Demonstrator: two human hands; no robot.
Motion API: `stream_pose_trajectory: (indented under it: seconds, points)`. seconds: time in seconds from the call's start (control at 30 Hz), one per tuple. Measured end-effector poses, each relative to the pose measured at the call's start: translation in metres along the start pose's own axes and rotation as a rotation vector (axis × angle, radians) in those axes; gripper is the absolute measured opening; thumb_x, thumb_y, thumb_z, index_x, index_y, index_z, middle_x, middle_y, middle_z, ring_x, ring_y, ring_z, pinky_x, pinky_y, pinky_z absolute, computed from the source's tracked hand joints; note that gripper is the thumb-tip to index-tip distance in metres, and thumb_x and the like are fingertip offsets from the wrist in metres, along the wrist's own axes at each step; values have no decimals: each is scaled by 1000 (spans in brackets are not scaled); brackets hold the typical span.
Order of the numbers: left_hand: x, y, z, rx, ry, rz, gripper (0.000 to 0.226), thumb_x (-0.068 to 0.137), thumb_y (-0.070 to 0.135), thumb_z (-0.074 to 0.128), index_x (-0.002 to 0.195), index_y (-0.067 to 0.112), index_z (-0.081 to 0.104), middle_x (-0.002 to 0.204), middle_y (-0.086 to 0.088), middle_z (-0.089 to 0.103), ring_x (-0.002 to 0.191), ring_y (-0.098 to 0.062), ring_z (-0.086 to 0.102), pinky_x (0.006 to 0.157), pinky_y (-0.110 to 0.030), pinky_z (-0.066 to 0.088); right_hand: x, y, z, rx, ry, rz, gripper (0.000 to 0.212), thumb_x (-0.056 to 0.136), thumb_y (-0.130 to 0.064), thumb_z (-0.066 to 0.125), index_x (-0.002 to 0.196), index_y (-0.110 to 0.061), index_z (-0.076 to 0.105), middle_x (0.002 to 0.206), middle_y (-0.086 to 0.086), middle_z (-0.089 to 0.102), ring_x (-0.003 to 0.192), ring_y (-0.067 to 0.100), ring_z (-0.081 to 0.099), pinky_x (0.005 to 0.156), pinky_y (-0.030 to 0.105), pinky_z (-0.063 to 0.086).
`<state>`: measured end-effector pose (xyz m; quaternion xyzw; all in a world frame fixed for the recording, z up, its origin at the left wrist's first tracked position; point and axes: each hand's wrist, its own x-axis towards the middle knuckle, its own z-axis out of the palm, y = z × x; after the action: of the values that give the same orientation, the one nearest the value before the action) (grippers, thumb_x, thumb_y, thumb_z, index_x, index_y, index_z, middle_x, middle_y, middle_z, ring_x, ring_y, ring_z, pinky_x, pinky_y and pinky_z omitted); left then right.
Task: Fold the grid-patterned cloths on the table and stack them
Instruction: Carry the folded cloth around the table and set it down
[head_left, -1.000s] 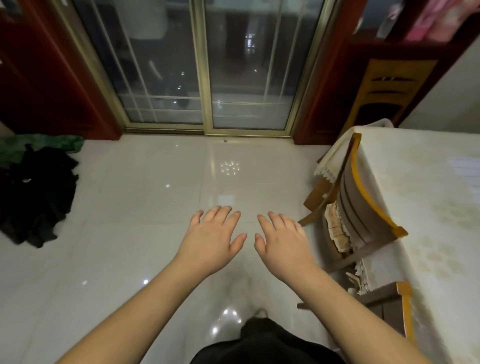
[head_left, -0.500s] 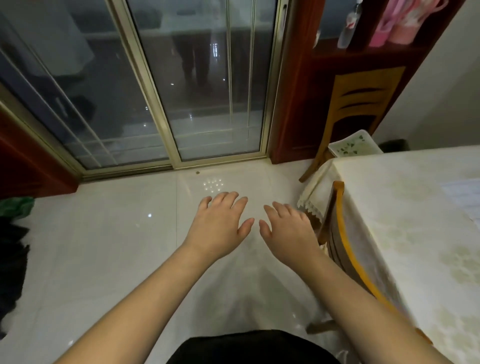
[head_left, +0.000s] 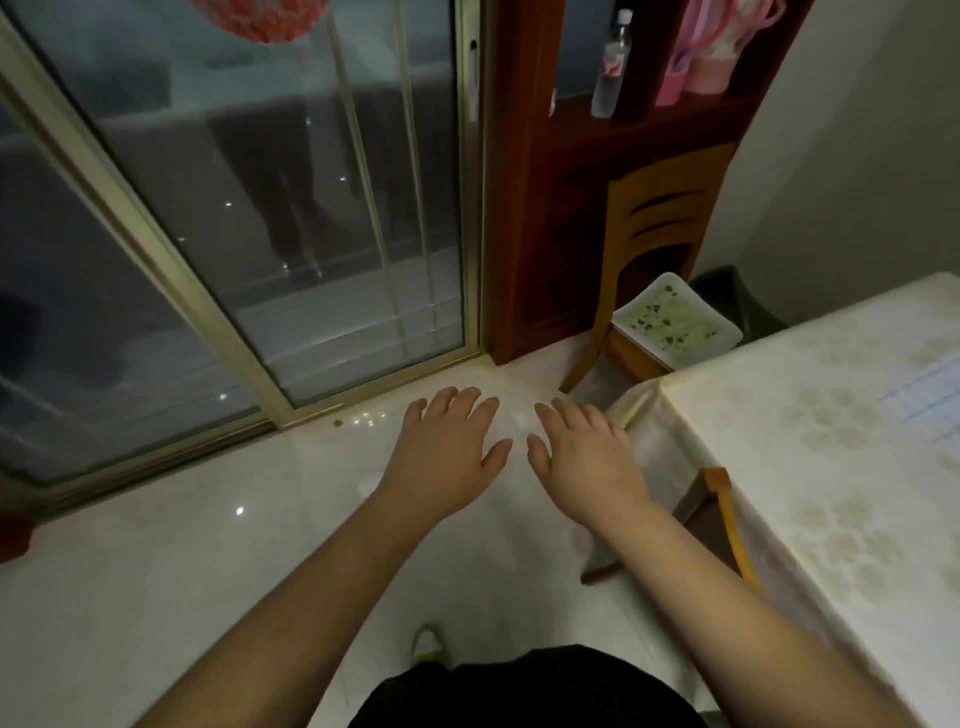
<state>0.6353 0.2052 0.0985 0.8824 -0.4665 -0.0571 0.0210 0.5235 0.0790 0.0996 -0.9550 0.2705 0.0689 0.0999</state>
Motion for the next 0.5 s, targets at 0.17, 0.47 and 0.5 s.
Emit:
stream_pose_trajectory:
  seconds: [0.17,0.47,0.5]
  points:
    - [78,-39,-17,7,-21,175,58,98,54,30,148,25,31,155,0,33,142,-24,27,113,-46,25,60,-5,-14,10,58,126,52,103,-42,25,151,-25,28,156,-2,32,143,21,26,117,37,19]
    - [210,-14,-25,46,-11,491,74,87,58,11,143,21,42,143,0,47,132,-23,41,104,-44,37,122,52,-26,33,96,370,53,100,-44,25,148,-24,36,152,-1,38,141,21,31,114,37,23]
    - [225,-6,-24,45,-22,520,76,85,59,9,143,21,42,143,0,47,133,-23,41,105,-44,36,128,63,-27,42,99,398,54,100,-44,23,148,-24,36,153,-2,38,141,21,31,114,38,24]
